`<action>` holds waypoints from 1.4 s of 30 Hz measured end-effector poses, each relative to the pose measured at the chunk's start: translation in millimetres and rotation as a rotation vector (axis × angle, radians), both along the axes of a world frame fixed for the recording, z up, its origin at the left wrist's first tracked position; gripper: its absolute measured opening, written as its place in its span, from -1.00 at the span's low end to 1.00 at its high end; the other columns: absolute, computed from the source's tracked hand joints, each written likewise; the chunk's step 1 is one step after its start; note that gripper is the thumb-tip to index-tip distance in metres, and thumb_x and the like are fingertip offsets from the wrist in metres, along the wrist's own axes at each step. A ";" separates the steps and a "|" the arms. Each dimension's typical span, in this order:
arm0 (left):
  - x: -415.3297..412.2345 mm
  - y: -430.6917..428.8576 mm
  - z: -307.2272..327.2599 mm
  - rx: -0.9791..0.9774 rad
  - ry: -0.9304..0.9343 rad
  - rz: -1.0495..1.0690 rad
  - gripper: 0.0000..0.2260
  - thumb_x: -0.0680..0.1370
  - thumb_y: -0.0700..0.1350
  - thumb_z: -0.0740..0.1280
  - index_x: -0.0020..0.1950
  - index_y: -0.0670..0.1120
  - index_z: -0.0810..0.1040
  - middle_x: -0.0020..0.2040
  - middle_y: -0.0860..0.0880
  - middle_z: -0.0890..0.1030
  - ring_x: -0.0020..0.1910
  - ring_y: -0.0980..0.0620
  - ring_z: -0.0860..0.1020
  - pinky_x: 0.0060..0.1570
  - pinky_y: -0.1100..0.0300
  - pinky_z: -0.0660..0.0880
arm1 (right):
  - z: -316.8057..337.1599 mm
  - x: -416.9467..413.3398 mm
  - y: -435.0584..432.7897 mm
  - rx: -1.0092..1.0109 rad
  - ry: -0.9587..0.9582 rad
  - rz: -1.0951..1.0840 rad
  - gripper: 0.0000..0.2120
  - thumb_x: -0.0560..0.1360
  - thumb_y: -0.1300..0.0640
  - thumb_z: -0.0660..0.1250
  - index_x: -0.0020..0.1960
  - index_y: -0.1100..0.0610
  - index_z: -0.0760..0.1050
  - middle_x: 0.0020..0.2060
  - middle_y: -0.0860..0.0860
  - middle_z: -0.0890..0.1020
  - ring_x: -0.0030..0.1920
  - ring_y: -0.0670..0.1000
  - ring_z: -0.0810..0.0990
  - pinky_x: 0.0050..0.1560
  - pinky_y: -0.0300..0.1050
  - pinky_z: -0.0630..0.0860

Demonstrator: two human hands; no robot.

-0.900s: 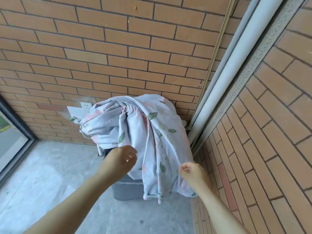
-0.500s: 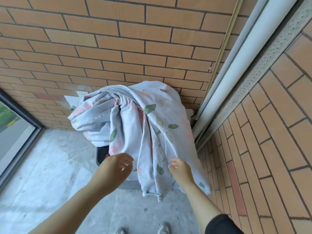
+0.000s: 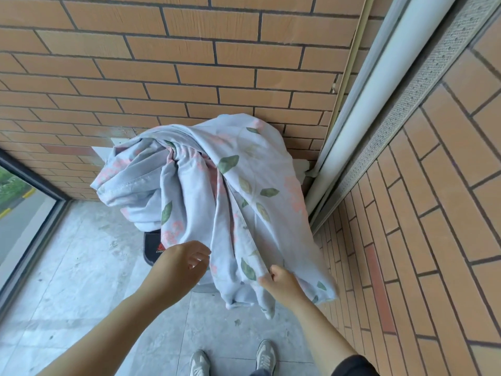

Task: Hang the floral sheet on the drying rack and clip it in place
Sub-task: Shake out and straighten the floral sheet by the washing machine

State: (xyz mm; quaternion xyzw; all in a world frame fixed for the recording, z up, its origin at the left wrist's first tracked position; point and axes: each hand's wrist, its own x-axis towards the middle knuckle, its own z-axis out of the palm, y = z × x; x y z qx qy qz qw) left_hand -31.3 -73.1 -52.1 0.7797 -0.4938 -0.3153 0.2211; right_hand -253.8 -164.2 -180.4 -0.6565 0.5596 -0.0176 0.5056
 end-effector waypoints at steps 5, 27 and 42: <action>-16.7 -12.0 -0.7 0.011 0.000 -0.084 -0.84 0.52 -0.13 0.31 0.05 0.00 0.63 -0.10 0.15 0.67 -0.12 0.24 0.61 0.00 0.20 0.58 | -5.7 -61.0 28.1 0.062 -0.014 0.013 -0.60 0.44 0.17 0.34 -0.38 0.04 0.14 -0.46 -0.12 0.19 -0.44 -0.15 0.15 -0.37 -0.18 0.08; -63.9 -123.9 76.4 -0.270 -0.123 -0.483 -0.80 0.53 -0.13 0.37 -0.25 -0.19 0.50 -0.38 0.01 0.47 -0.32 0.02 0.43 -0.27 0.12 0.33 | 209.7 -148.9 -31.8 -0.317 0.088 -0.028 -0.48 0.42 0.00 0.48 -0.42 0.07 0.15 -0.50 -0.06 0.18 -0.51 -0.09 0.13 -0.44 -0.19 0.07; -20.3 -121.2 87.9 -0.210 -0.203 -0.312 -0.59 0.57 0.17 0.20 -0.19 -0.18 0.45 -0.37 -0.01 0.45 -0.31 -0.02 0.44 -0.31 0.12 0.30 | 261.0 -121.4 -51.5 -0.409 -0.909 -0.776 -0.36 0.36 -0.27 0.40 -0.05 0.36 0.54 -0.03 0.29 0.63 0.05 0.27 0.62 0.19 0.14 0.46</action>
